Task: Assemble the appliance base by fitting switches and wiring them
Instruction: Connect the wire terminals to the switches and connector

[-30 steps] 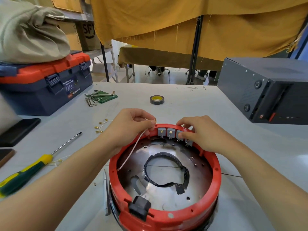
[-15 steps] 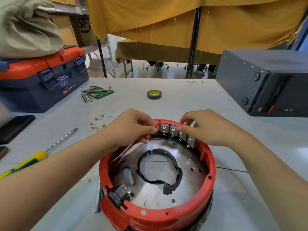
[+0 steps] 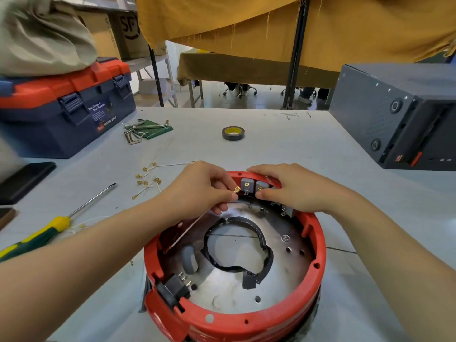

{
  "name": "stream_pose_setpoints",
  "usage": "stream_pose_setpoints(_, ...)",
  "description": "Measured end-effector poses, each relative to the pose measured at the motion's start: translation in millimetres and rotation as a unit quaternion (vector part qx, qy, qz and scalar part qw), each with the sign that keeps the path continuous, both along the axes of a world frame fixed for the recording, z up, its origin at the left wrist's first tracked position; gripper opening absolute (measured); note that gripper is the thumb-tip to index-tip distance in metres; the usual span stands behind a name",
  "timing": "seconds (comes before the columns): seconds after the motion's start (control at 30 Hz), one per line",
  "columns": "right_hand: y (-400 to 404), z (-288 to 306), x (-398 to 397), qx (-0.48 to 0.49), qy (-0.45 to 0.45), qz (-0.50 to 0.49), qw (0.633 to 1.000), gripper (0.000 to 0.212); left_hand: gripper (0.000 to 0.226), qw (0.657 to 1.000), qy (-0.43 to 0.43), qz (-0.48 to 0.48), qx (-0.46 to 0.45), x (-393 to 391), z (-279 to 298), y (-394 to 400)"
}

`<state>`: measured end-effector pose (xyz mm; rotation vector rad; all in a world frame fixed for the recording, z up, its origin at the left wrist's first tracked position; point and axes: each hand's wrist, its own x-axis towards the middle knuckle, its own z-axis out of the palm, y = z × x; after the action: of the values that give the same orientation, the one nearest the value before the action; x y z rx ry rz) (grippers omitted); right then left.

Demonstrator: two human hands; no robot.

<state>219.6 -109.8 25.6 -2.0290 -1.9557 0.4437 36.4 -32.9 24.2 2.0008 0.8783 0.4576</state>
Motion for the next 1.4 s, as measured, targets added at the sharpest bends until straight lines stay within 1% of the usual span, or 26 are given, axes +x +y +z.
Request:
stream_pose_setpoints(0.07,-0.4,1.6,3.1,-0.024,0.020,0.000,1.000,0.059,0.007,1.000,0.010,0.001,0.000,0.2,-0.1,0.1)
stream_pose_setpoints(0.1,-0.4,2.7,4.3,-0.031,0.031,-0.001,0.999,0.059,0.007,1.000,0.018,0.000,0.000,0.0,0.2,0.0)
stream_pose_setpoints(0.17,0.8,4.4,5.1,-0.025,0.064,-0.005,0.998,0.051,0.008,0.999,0.034,-0.004,0.000,0.0,0.8,-0.6)
stream_pose_setpoints(0.3,12.1,2.5,-0.2,0.039,0.145,-0.024,0.988,0.032,0.007,0.999,0.042,-0.005,0.017,4.5,4.0,-0.9)
stream_pose_setpoints(0.4,20.9,-1.2,-5.3,0.062,0.212,-0.028,0.975,0.026,0.005,0.999,0.033,0.006,0.038,9.1,7.3,0.8)
stream_pose_setpoints(0.47,22.9,-5.0,-6.4,0.064,0.238,-0.025,0.969,0.024,0.006,0.999,0.029,0.017,0.037,10.1,6.5,0.4)
stream_pose_setpoints(0.57,23.9,-9.7,-3.7,0.063,0.242,-0.016,0.968,0.022,0.008,0.999,0.020,0.026,0.003,11.5,4.4,-2.2)
stream_pose_setpoints(0.77,26.0,-12.8,-2.3,0.065,0.238,-0.008,0.969,0.022,0.009,0.992,-0.004,0.030,-0.120,13.1,7.3,-1.2)
stream_pose_setpoints(0.97,26.8,-13.6,-1.5,0.064,0.239,-0.008,0.969,0.023,0.013,0.985,0.004,0.042,-0.167,16.7,4.0,-5.8)
stream_pose_setpoints(1.2,26.4,-13.0,-1.0,0.061,0.233,-0.006,0.971,0.024,0.008,0.948,-0.028,0.074,-0.310,18.7,4.6,-4.8)
stream_pose_setpoints(1.3,26.3,-13.0,-1.2,0.061,0.233,-0.004,0.971,0.024,0.008,0.937,-0.032,0.076,-0.339,19.0,3.2,-5.1)
stream_pose_setpoints(1.4,25.9,-12.9,-0.6,0.059,0.233,-0.005,0.971,0.024,0.009,0.933,-0.045,0.081,-0.347,19.7,2.0,-4.5)
